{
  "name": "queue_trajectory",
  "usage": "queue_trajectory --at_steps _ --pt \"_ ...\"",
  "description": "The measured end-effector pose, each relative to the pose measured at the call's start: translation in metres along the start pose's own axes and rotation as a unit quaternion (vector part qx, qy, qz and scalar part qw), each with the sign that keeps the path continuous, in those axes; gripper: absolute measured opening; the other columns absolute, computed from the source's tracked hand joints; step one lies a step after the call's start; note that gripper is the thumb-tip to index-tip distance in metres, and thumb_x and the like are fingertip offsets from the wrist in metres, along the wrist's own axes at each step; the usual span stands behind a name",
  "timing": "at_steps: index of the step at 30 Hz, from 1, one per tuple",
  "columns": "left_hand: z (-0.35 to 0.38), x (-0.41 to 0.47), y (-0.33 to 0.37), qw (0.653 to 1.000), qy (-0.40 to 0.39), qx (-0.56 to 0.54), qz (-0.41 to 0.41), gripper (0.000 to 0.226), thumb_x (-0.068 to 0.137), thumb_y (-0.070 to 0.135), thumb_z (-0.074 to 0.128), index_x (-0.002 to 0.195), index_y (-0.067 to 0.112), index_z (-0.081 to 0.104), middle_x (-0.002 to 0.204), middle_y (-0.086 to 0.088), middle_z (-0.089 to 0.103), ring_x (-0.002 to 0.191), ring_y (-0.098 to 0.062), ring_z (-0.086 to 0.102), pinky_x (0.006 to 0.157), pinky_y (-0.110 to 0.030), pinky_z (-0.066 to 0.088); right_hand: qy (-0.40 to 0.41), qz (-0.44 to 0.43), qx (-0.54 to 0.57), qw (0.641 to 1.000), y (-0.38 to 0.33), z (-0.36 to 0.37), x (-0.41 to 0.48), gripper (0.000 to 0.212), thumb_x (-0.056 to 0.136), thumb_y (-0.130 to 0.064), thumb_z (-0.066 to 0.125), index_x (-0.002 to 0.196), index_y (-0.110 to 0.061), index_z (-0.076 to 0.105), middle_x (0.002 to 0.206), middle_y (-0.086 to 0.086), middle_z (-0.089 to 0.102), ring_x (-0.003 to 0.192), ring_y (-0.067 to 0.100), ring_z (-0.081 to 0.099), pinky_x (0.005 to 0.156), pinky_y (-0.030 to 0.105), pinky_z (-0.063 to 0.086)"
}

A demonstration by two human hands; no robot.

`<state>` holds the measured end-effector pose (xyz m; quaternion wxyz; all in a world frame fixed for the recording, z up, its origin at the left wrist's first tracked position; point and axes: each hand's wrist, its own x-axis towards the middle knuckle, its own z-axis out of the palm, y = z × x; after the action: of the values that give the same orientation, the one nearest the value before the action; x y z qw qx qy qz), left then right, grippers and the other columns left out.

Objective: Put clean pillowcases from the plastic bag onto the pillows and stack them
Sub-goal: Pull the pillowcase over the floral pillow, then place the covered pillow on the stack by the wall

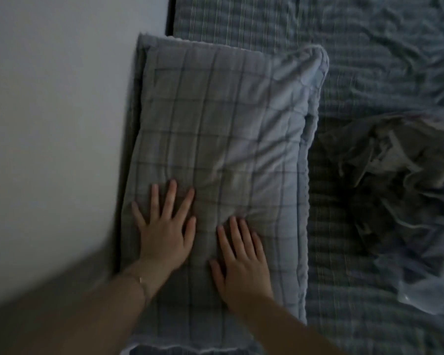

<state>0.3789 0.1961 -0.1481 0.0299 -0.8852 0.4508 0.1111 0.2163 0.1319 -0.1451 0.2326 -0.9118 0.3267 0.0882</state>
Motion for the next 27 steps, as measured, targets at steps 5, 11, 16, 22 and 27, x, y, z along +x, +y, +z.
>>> queue_trajectory --at_steps 5,11,16,22,27 --pt "-0.004 -0.005 -0.013 0.986 0.035 -0.127 -0.104 0.058 0.089 0.045 0.041 0.141 0.02 0.037 0.152 -0.013 0.027 0.141 -0.032 0.02 0.108 -0.057 0.018 0.05 0.041 0.074 0.995 0.013 -0.015 -0.003 0.058 0.09 -0.045 0.042 0.144 -0.025 0.03 0.154 -0.005 0.017 0.14 0.013 0.014 0.116 0.034 0.015" --pt "-0.022 -0.075 -0.017 0.781 -0.094 -0.359 -0.502 0.074 0.082 0.053 0.059 0.128 -0.003 0.045 0.13 -0.024 0.051 0.118 -0.039 0.049 0.096 -0.04 0.039 -0.193 0.471 0.445 0.736 0.069 -0.037 -0.058 0.074 0.083 -0.053 0.055 0.135 -0.005 0.035 0.133 0.016 0.048 0.111 0.03 0.051 0.098 0.039 0.043" --pt "-0.057 -0.082 -0.023 0.88 -0.063 -0.23 -0.41 0.057 0.085 0.047 0.059 0.107 -0.004 0.049 0.106 -0.032 0.06 0.099 -0.045 0.058 0.072 -0.04 0.042 -0.194 0.437 0.441 0.76 0.041 -0.038 -0.082 0.065 0.091 -0.054 0.04 0.134 -0.005 0.042 0.113 0.011 0.059 0.099 0.027 0.058 0.086 0.033 0.047" --pt "-0.048 -0.089 -0.01 0.976 -0.092 0.014 -0.196 0.055 0.088 -0.001 0.049 0.14 0.002 0.034 0.126 -0.035 0.044 0.108 -0.05 0.049 0.087 -0.054 0.048 -0.241 0.446 0.31 0.805 0.064 -0.014 -0.089 0.039 0.098 -0.035 0.04 0.122 -0.005 0.04 0.116 0.013 0.055 0.099 0.027 0.054 0.095 0.039 0.045" --pt "-0.051 -0.08 0.064 0.975 -0.214 0.047 0.018 0.095 0.081 -0.003 0.049 0.147 0.022 -0.013 0.151 -0.011 -0.028 0.142 -0.039 -0.006 0.113 -0.053 0.017 -0.298 0.399 0.156 0.853 0.092 -0.032 -0.11 0.039 0.097 -0.026 0.041 0.131 -0.008 0.041 0.127 0.01 0.052 0.114 0.024 0.053 0.095 0.034 0.045"
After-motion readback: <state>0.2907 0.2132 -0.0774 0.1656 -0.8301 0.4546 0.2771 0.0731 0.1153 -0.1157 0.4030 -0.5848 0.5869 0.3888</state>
